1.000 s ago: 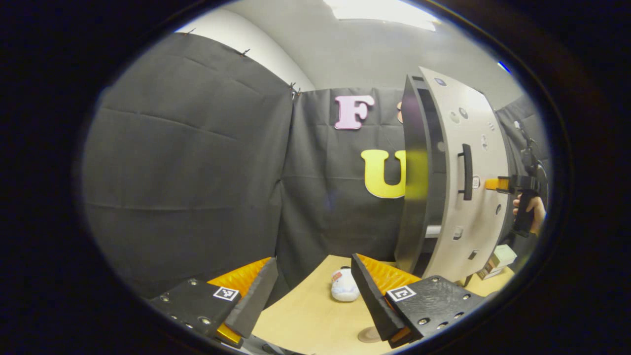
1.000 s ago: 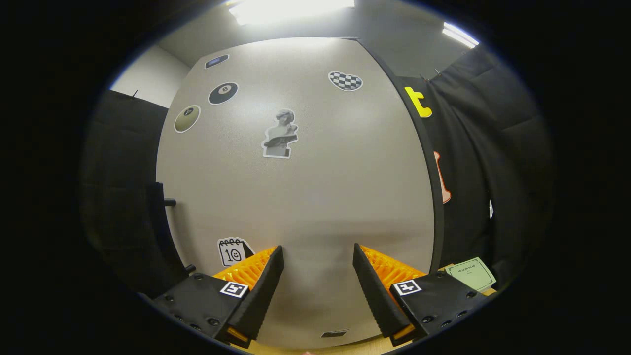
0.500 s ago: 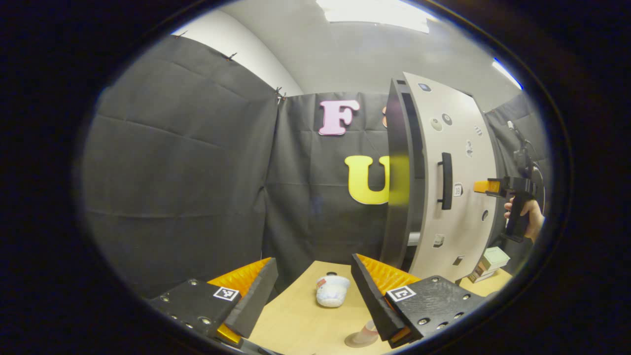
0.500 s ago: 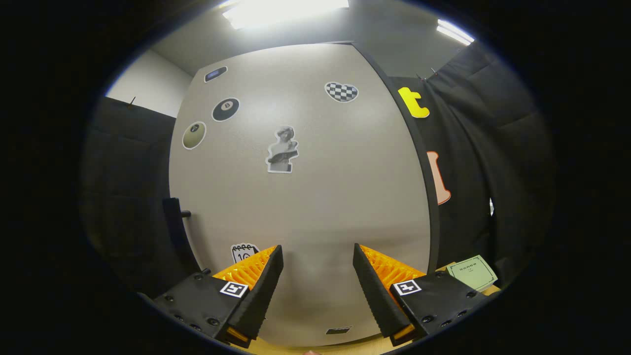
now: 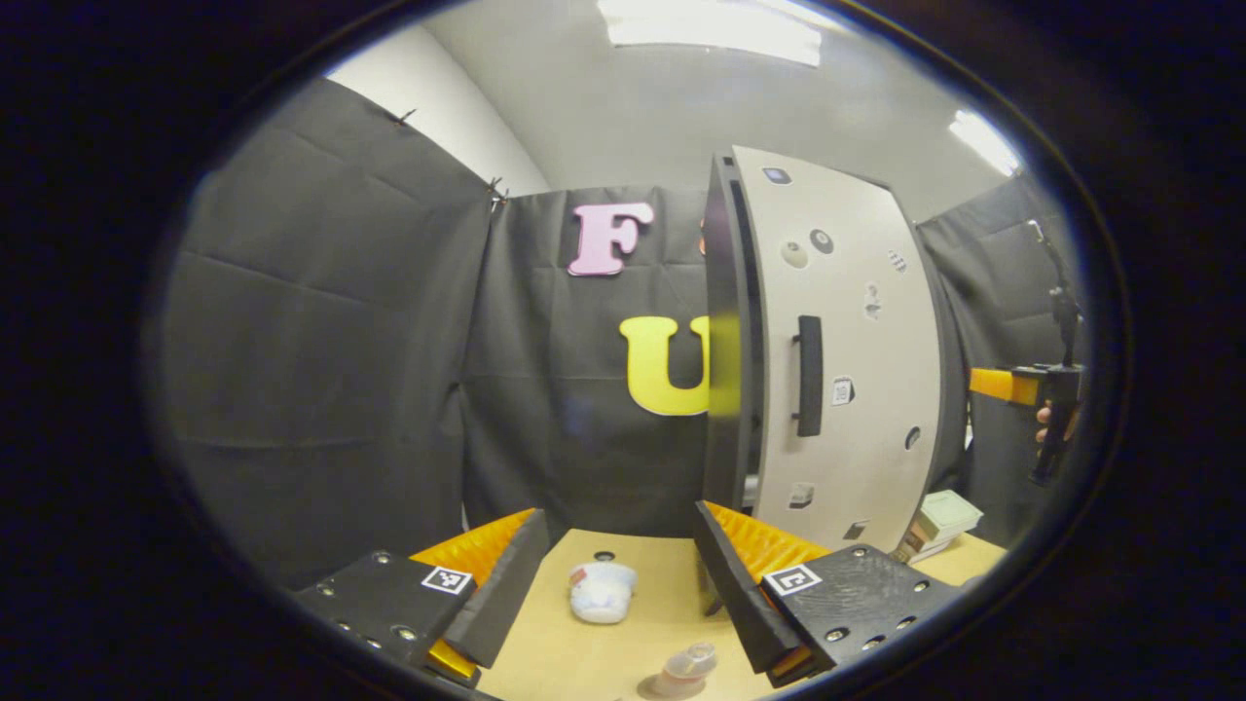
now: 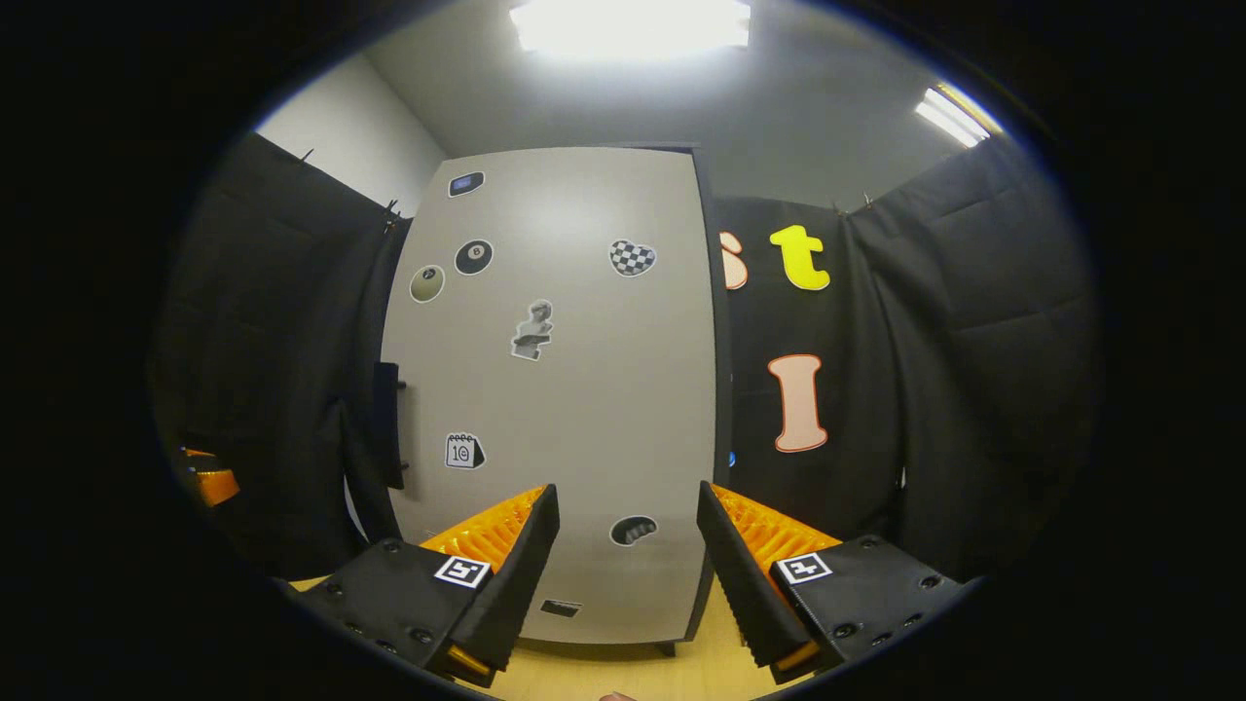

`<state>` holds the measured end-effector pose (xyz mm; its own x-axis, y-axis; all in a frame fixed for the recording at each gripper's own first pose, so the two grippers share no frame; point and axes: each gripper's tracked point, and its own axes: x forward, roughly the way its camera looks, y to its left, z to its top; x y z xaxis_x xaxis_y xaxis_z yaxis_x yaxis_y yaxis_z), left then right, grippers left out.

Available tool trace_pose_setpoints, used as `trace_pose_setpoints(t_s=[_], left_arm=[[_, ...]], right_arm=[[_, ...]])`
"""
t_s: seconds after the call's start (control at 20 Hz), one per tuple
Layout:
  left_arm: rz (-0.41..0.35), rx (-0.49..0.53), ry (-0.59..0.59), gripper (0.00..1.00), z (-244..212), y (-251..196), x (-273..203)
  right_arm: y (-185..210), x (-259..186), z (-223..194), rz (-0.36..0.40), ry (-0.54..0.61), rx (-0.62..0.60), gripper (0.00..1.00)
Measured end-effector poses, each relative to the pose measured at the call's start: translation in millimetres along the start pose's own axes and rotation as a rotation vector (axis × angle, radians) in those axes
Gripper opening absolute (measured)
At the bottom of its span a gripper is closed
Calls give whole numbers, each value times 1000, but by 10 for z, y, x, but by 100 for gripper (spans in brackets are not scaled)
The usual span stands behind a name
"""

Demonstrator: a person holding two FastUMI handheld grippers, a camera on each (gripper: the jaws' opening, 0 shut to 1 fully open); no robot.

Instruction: Open the cabinet door with the right hand, grasp the bottle in the cabinet with the left hand and place it on the coaster, then close the cabinet door with the right hand.

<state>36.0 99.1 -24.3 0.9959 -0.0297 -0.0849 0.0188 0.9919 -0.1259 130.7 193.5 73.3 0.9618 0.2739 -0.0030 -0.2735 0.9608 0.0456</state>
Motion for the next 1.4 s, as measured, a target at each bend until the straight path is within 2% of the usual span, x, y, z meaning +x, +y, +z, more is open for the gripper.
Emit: trace_pose_setpoints(t_s=[0.2,0.25,0.4,0.65,0.85,0.9,0.95,1.0,1.35,1.4], left_arm=[[-74,7,-20,93,108,-438,129],[-92,9,-23,89,131,-555,152],[-135,20,-36,92,202,-841,210],[-171,28,-24,89,195,-1136,279],[-167,32,-5,89,165,-1198,312],[-165,33,-3,93,163,-1199,306],[-162,35,-1,89,145,-1209,310],[-158,38,2,93,144,-1207,306],[-127,47,9,93,132,-1173,301],[-123,46,8,89,148,-1163,293]], right_arm=[[-487,-287,-14,-74,6,-2,91],[-626,-368,-33,-97,12,-2,91],[-1015,-562,-97,-155,28,0,91],[-1424,-774,-302,-201,71,11,91],[-1549,-830,-465,-200,101,34,91],[-1560,-818,-476,-195,104,40,91],[-1562,-808,-487,-190,104,43,91],[-1567,-794,-493,-186,104,46,91],[-1488,-714,-438,-153,82,54,92],[-1476,-705,-424,-149,78,59,92]])
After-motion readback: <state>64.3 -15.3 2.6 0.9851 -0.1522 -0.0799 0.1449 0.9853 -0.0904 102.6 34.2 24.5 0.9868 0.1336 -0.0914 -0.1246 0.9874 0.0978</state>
